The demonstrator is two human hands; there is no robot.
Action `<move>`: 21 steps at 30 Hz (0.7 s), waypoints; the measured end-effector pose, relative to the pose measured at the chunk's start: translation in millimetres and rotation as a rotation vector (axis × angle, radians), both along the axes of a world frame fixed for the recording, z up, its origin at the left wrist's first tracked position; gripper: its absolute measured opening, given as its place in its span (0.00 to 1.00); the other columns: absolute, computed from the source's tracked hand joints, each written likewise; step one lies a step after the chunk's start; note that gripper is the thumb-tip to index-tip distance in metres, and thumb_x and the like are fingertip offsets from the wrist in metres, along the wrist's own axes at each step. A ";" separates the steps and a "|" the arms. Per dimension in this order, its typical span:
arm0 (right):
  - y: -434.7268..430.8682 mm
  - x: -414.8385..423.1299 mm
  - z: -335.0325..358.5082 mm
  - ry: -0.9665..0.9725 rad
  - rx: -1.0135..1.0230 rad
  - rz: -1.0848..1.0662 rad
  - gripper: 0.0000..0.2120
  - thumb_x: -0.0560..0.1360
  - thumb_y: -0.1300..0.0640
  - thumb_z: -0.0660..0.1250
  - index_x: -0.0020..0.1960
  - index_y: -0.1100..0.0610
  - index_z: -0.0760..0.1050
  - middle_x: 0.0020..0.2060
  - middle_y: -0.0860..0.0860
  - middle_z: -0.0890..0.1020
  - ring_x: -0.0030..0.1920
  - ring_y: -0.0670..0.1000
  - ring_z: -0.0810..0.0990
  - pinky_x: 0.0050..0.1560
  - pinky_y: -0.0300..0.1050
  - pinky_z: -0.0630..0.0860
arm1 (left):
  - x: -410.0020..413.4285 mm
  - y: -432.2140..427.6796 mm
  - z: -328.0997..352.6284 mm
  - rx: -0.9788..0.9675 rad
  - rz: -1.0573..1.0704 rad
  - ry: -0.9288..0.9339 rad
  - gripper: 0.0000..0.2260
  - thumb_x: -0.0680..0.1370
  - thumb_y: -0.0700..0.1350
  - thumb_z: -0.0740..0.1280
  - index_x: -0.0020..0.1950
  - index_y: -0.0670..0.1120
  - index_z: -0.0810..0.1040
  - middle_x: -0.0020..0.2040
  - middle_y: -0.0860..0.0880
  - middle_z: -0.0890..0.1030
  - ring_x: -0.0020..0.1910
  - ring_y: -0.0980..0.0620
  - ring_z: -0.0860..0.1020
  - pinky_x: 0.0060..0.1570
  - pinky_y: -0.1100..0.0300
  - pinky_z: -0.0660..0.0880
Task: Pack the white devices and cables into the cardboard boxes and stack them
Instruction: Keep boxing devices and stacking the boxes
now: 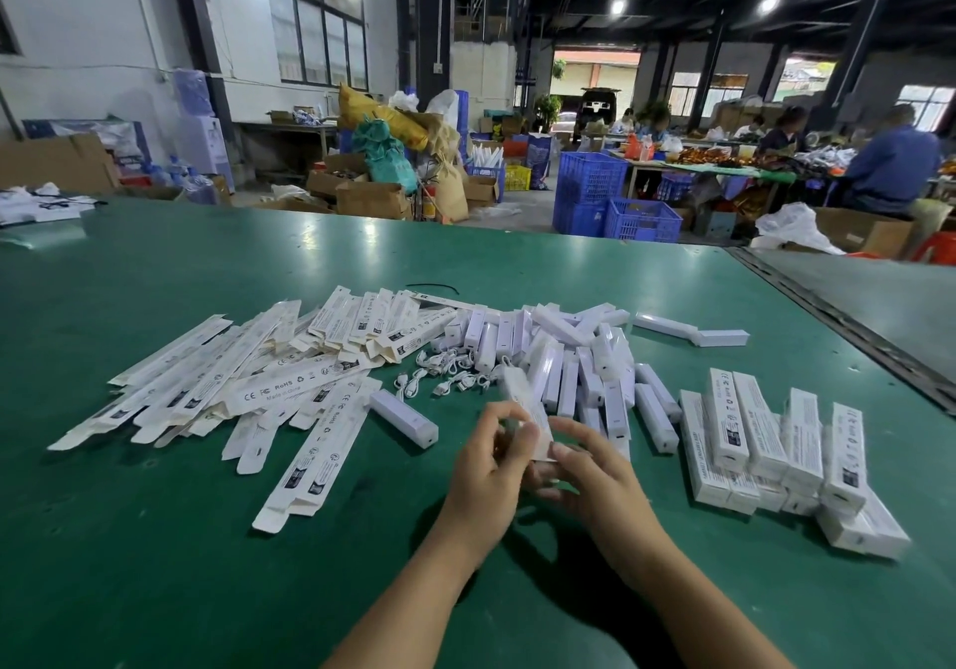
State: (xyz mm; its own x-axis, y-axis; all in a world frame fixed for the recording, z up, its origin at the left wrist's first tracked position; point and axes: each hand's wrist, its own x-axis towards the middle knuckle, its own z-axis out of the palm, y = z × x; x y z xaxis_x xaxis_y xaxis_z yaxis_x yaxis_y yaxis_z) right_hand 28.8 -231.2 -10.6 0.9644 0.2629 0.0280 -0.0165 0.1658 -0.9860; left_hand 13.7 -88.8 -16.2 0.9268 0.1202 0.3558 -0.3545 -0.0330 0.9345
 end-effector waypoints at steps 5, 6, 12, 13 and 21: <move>-2.6 -2.2 5.2 0.012 -0.006 -0.002 0.17 0.69 0.40 0.71 0.56 0.44 0.80 0.46 0.50 0.85 0.45 0.52 0.84 0.41 0.41 0.78 | -0.6 -0.3 -5.6 0.317 0.040 -0.117 0.04 0.83 0.51 0.60 0.54 0.55 0.74 0.38 0.57 0.81 0.37 0.63 0.79 0.38 0.71 0.71; -1.5 -2.3 5.2 0.003 -0.021 -0.031 0.22 0.66 0.39 0.72 0.57 0.46 0.79 0.45 0.50 0.85 0.44 0.51 0.84 0.41 0.41 0.78 | 0.0 -1.5 -6.3 0.359 0.033 -0.130 0.07 0.83 0.50 0.60 0.57 0.50 0.75 0.39 0.56 0.80 0.38 0.63 0.79 0.38 0.71 0.71; -0.1 1.7 8.2 0.099 0.161 -0.220 0.15 0.75 0.59 0.70 0.60 0.57 0.75 0.46 0.57 0.84 0.39 0.53 0.84 0.37 0.41 0.79 | 0.5 -6.1 -9.6 0.416 -0.005 -0.105 0.12 0.82 0.54 0.63 0.64 0.63 0.68 0.46 0.55 0.81 0.44 0.59 0.80 0.44 0.64 0.76; -4.1 2.8 11.8 0.121 0.213 -0.261 0.12 0.77 0.62 0.66 0.60 0.57 0.74 0.49 0.60 0.82 0.40 0.55 0.85 0.36 0.41 0.80 | -0.4 -6.5 -10.6 0.395 -0.003 -0.070 0.15 0.82 0.55 0.64 0.66 0.68 0.65 0.47 0.56 0.81 0.45 0.59 0.80 0.46 0.64 0.76; -41.9 15.6 24.5 0.362 0.822 -0.497 0.15 0.78 0.63 0.64 0.64 0.63 0.70 0.49 0.57 0.74 0.38 0.46 0.74 0.32 0.31 0.76 | 6.5 -2.7 -18.5 0.363 0.089 0.057 0.25 0.80 0.42 0.67 0.68 0.65 0.62 0.45 0.56 0.78 0.41 0.66 0.76 0.42 0.75 0.70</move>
State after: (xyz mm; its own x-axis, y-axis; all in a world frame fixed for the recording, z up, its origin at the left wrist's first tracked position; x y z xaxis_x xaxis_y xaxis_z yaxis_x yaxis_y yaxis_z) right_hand 44.4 -273.2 13.9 0.9455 -0.1378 -0.2950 -0.0355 0.8569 -0.5142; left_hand 20.3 -91.6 -34.7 0.9379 0.0770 0.3381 -0.2829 -0.3940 0.8745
